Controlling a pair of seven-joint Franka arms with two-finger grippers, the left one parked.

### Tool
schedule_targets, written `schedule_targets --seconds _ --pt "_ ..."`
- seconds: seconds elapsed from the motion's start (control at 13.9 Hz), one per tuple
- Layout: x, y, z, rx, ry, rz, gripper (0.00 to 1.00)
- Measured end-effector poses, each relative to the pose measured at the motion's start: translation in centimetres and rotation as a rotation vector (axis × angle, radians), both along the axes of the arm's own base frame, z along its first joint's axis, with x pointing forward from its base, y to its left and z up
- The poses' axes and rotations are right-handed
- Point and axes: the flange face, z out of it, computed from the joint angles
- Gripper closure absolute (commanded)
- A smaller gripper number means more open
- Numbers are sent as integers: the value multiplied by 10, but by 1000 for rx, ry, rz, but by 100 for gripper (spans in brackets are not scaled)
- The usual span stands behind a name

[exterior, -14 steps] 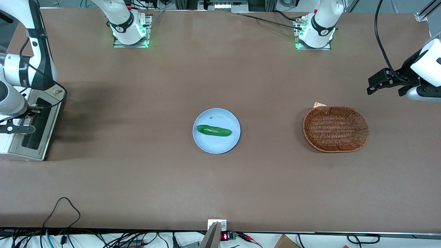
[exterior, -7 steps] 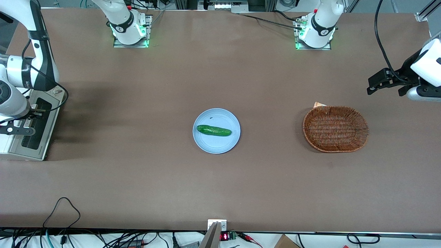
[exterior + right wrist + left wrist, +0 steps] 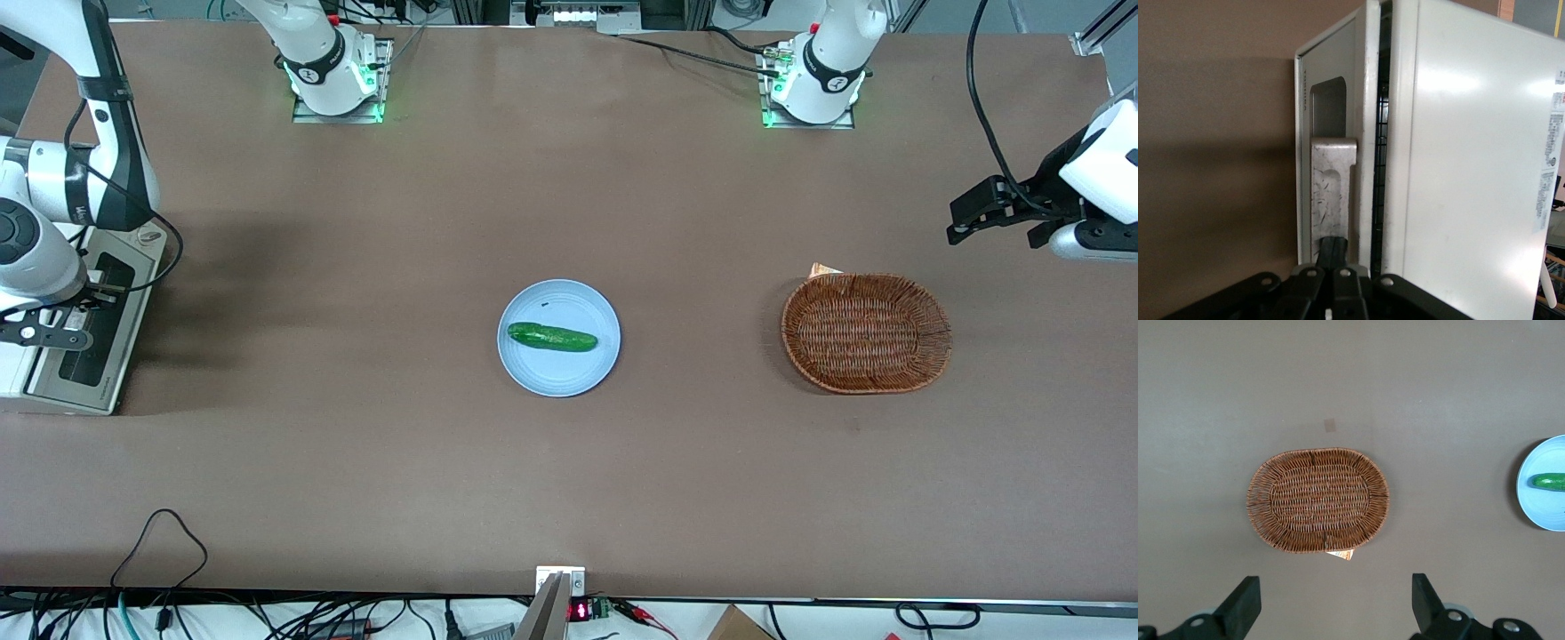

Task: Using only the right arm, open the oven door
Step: 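Hook the right gripper behind the door handle and pull the door downward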

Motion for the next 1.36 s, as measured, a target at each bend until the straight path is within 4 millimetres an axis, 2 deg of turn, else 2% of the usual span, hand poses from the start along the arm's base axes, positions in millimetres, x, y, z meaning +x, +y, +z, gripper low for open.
schedule_targets --seconds 0.22,0.5,0.72,0.86,1.15,1.36 --pt "0 9 -4 6 -1 14 99" --pt "2 40 -16 26 -7 21 99" --pt "4 74 -44 63 -11 21 99" --pt "6 87 -66 90 -4 29 99" --pt "8 98 -95 116 3 43 99" --pt "9 100 -103 122 4 45 99"
